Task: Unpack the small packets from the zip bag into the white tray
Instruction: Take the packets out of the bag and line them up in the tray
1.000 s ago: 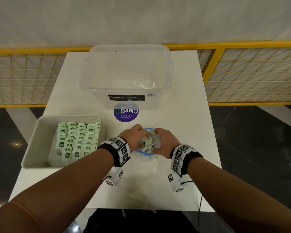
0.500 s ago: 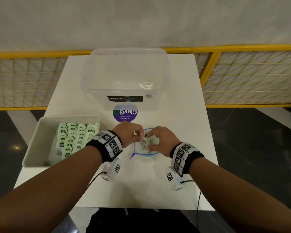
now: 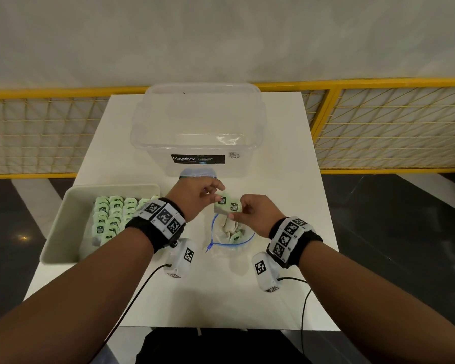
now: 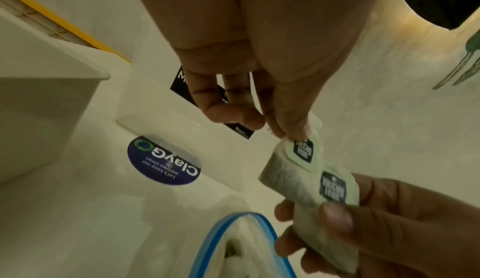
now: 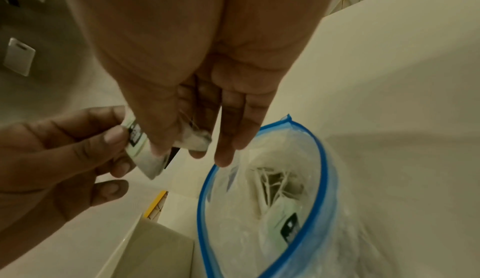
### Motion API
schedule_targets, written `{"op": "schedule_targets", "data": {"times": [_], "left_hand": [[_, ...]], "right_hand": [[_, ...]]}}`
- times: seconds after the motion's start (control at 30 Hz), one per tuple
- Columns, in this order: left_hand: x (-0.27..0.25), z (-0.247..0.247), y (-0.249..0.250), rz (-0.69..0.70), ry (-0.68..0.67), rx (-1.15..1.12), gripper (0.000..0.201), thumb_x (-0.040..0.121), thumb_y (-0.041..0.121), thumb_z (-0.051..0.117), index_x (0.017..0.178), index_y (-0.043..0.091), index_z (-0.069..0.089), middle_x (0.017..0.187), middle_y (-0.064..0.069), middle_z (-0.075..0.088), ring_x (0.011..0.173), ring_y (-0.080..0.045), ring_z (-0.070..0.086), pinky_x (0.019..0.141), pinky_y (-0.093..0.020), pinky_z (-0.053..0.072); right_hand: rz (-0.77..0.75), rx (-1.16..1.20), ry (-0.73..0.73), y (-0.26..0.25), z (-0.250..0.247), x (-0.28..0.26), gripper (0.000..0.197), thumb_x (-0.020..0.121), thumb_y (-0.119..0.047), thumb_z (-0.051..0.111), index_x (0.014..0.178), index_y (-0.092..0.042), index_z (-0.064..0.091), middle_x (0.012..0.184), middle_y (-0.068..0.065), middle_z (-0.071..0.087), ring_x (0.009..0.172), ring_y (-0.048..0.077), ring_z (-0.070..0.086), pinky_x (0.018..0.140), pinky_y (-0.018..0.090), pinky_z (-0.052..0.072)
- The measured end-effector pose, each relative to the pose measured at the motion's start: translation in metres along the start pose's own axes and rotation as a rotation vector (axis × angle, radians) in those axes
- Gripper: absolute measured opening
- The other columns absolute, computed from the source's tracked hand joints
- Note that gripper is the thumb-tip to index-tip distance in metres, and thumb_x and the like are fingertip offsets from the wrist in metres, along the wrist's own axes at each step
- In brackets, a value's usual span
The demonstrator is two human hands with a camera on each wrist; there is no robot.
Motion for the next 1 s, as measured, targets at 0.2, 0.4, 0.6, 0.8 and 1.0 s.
{"op": "schedule_targets", "data": {"times": [0.2,0.4,0.6,0.8,1.0], "left_hand": [[-0.009,-0.032,-0.001,0.066,0.125,0.1,0.004,0.084,0.023,0.072,0.085,0.026,0.07,0.089,0.012,0.06,0.073,0.003,0.052,0.072,-0.009,0.037],[-0.026,-0.054,-0.002,0.076,0.083,0.126,0.005,0.085,0.024,0.07,0.09,0.025,0.072,0.081,0.016,0.061,0.069,0.004,0.053,0.067,-0.006,0.034],[-0.041,-0.089,-0.006,0.139,0.089,0.133,0.006,0.086,0.024,0.069,0.091,0.023,0.073,0.082,0.008,0.068,0.068,-0.007,0.057,0.07,-0.018,0.045],[-0.057,-0.135,-0.038,0.033,-0.002,0.215,0.006,0.08,0.023,0.071,0.086,0.023,0.072,0.073,0.013,0.066,0.067,-0.009,0.063,0.071,-0.024,0.052],[-0.071,-0.196,-0.105,-0.069,-0.061,0.413,0.004,0.081,0.028,0.071,0.085,0.029,0.07,0.085,0.015,0.069,0.065,0.003,0.053,0.064,-0.016,0.038]], "right_hand": [[0.023,0.195,0.067,-0.019,0.0,0.003,0.017,0.083,-0.007,0.048,0.078,-0.018,0.037,0.073,0.017,0.06,0.064,0.025,0.057,0.064,0.042,0.048],[-0.16,0.142,0.035,-0.075,0.016,0.008,0.026,0.083,-0.009,0.068,0.105,-0.019,0.059,0.068,-0.01,0.05,0.053,0.001,0.045,0.057,0.011,0.039],[-0.232,0.057,0.051,-0.109,0.053,0.021,0.016,0.084,-0.019,0.071,0.071,-0.025,0.063,0.058,-0.015,0.053,0.054,0.003,0.045,0.059,0.018,0.037],[-0.181,-0.007,-0.011,-0.138,0.094,0.029,0.013,0.087,-0.011,0.063,0.099,-0.016,0.061,0.083,-0.003,0.061,0.064,0.004,0.05,0.063,0.016,0.041],[-0.061,-0.042,-0.013,-0.143,0.136,0.035,0.02,0.093,-0.01,0.05,0.08,-0.019,0.037,0.068,-0.002,0.039,0.06,0.014,0.034,0.057,0.029,0.032]]}}
Point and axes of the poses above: each hand's wrist, its own x-axis towards the middle knuckle, its own z-axis out of the palm, y = z × x, the point moved 5 cm from there along x, towards the middle knuckle
